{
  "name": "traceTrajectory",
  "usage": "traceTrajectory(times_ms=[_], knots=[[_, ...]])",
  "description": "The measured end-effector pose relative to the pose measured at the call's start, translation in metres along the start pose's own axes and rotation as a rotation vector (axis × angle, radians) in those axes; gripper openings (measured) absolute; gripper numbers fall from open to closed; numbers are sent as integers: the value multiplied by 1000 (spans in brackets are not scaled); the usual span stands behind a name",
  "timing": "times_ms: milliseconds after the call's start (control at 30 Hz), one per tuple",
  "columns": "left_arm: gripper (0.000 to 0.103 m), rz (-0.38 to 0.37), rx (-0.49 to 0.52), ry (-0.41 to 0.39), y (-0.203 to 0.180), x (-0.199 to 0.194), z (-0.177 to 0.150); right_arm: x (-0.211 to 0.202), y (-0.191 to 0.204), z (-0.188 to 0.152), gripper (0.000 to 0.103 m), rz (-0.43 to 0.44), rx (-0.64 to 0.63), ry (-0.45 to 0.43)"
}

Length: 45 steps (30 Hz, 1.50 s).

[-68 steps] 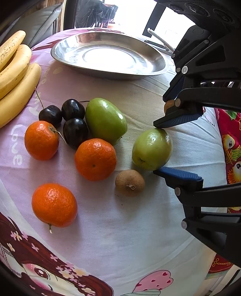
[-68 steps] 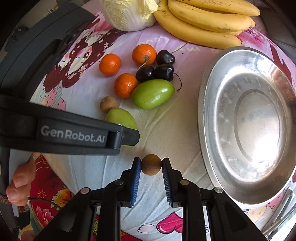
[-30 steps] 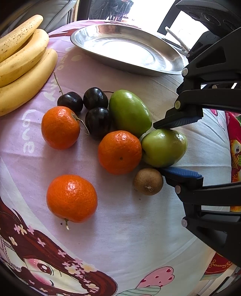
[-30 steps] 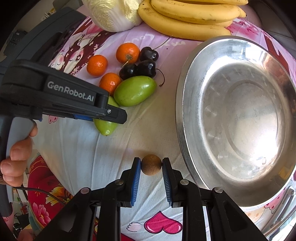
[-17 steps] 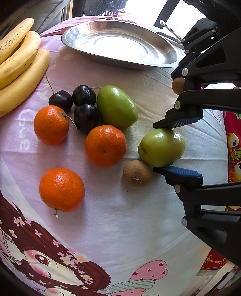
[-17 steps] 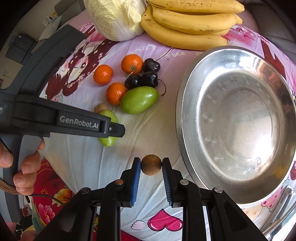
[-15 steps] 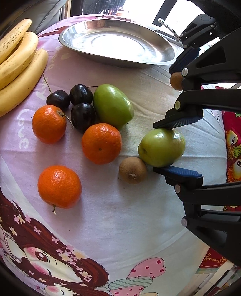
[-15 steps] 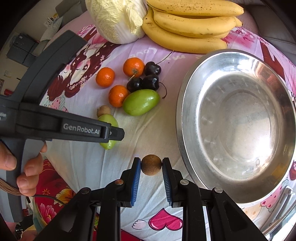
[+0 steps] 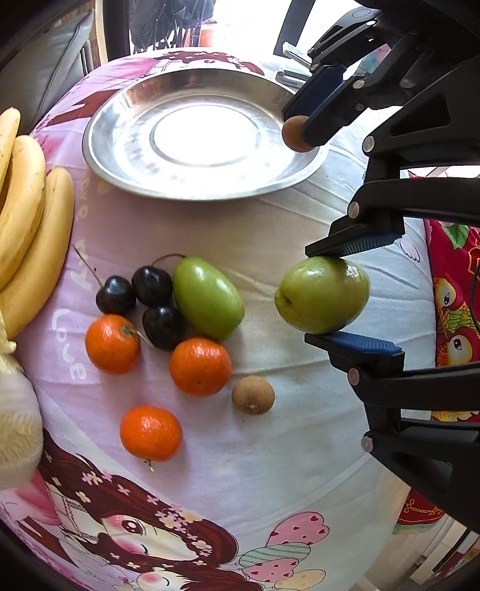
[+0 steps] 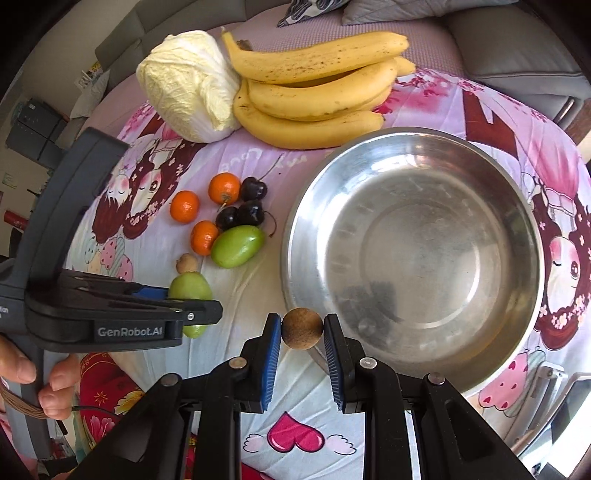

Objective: Organize fruits
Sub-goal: 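Carry both fruits over the steel bowl and open both tools to drop them, then withdraw both open tools from the steel bowl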

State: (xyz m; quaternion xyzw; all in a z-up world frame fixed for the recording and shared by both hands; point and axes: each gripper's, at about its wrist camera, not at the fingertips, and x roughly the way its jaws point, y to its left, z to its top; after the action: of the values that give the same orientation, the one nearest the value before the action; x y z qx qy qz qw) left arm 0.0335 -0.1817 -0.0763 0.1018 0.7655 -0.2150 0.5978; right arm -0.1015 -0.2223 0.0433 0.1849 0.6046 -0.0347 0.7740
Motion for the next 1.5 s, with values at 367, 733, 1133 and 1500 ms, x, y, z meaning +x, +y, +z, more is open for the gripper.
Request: traceTrajectory(times_ms=[367, 733, 1133, 1500], knots=[[40, -41, 87, -43, -73, -7, 6, 5, -64, -16, 26, -107, 119, 40], [40, -33, 102, 5, -121, 18, 20, 19, -78, -25, 26, -131, 125, 84], [40, -57, 109, 4, -118, 22, 29, 36, -75, -22, 30, -140, 139, 110], [59, 16, 32, -27, -55, 1, 25, 23, -65, -16, 73, -171, 142, 106]])
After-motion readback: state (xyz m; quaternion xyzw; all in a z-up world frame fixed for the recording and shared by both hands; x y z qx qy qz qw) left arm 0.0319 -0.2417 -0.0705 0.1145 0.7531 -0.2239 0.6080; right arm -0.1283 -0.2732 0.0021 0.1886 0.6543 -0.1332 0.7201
